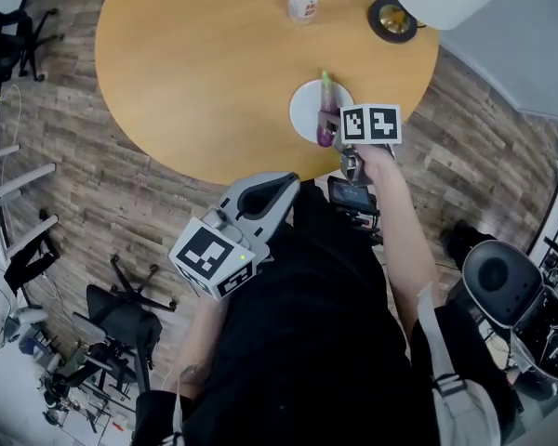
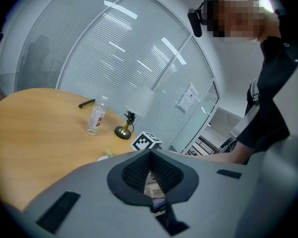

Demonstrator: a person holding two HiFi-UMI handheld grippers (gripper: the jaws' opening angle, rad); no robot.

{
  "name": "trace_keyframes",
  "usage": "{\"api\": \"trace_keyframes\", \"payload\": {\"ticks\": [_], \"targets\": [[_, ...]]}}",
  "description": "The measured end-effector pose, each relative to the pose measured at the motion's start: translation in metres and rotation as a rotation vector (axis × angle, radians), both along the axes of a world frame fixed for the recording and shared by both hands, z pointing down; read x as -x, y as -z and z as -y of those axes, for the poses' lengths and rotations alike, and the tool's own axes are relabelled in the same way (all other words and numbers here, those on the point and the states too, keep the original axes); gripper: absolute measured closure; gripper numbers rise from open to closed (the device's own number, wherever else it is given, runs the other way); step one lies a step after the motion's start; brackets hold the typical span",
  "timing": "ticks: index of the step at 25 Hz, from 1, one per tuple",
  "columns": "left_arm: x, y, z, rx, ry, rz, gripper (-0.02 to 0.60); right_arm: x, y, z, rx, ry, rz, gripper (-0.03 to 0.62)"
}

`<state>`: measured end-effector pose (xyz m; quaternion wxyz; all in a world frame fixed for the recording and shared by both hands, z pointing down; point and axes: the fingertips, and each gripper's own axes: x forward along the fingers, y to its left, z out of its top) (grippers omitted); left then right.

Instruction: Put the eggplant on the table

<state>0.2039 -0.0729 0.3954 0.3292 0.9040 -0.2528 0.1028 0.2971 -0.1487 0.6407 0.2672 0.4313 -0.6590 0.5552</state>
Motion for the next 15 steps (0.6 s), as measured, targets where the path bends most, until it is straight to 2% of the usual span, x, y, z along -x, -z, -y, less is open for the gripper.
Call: {"api": "trace_keyframes", "payload": {"ticks": [15], "targets": [[0.0035, 0.0084, 0.0007, -0.023, 0.001, 0.006, 0.571, -0.0016, 0.0038, 0.0009, -0.03, -0.031, -0.008, 0.37]]}}
